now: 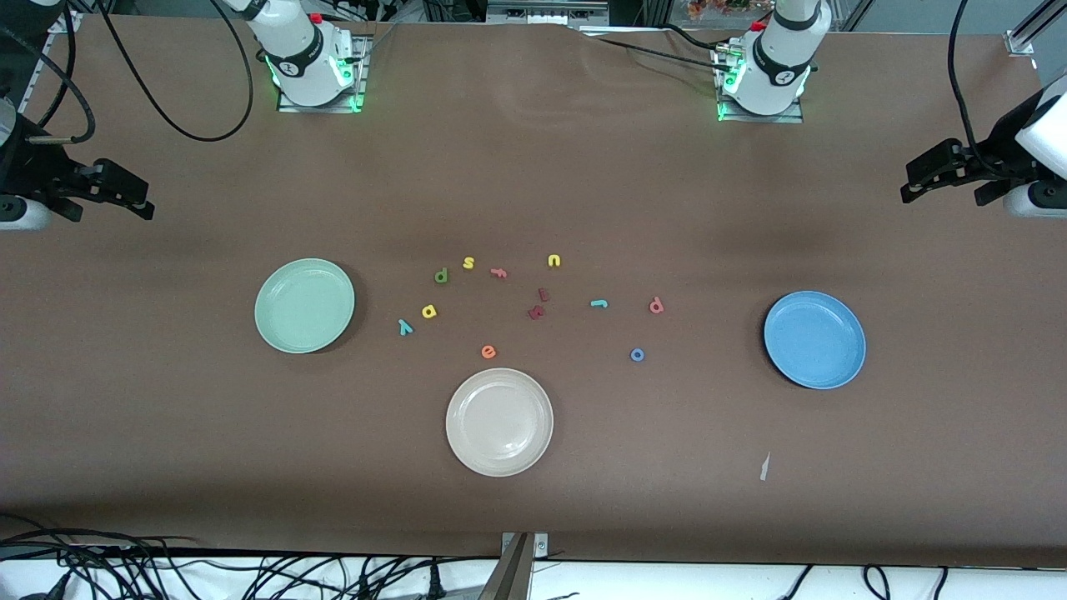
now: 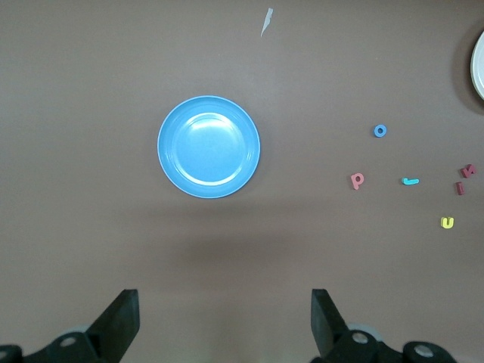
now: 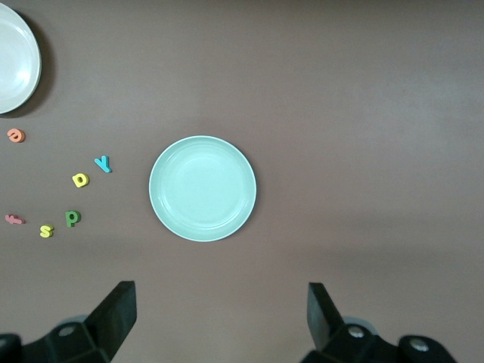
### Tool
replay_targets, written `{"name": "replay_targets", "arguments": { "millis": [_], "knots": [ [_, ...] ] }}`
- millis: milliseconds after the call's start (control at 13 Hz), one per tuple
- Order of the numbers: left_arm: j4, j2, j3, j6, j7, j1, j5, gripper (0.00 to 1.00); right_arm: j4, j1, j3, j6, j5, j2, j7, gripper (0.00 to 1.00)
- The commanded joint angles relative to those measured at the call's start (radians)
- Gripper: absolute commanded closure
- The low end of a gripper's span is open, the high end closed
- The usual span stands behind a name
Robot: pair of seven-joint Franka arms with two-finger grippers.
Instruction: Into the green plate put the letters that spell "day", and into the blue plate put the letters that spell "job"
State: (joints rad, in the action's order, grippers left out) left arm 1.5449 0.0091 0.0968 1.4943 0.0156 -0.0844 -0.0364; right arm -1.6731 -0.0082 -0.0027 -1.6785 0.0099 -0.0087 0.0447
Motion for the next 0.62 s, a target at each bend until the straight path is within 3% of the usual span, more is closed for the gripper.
{"name": "replay_targets", "arguments": {
  "millis": [0,77,231,538],
  "knots": [
    [-0.025,0.043,-0.003,-0.014,-0.019,-0.003,0.009,0.0,0.004,0.007,0.006,-0.001,0.002,0.015,-0.002,0.0],
    [-0.025,0.064,-0.003,-0.009,-0.01,-0.002,0.006,0.0,0.007,0.031,0.007,0.002,-0.013,0.038,0.003,0.0],
    [-0.028,0.203,-0.005,0.001,-0.016,-0.008,-0.005,0.0,0.007,0.047,0.01,0.006,-0.021,0.064,0.0,0.0],
    [-0.029,0.308,0.0,0.043,-0.011,0.075,0.004,0.0,0.01,0.161,0.012,-0.024,-0.015,0.183,-0.031,0.0]
  ]
}}
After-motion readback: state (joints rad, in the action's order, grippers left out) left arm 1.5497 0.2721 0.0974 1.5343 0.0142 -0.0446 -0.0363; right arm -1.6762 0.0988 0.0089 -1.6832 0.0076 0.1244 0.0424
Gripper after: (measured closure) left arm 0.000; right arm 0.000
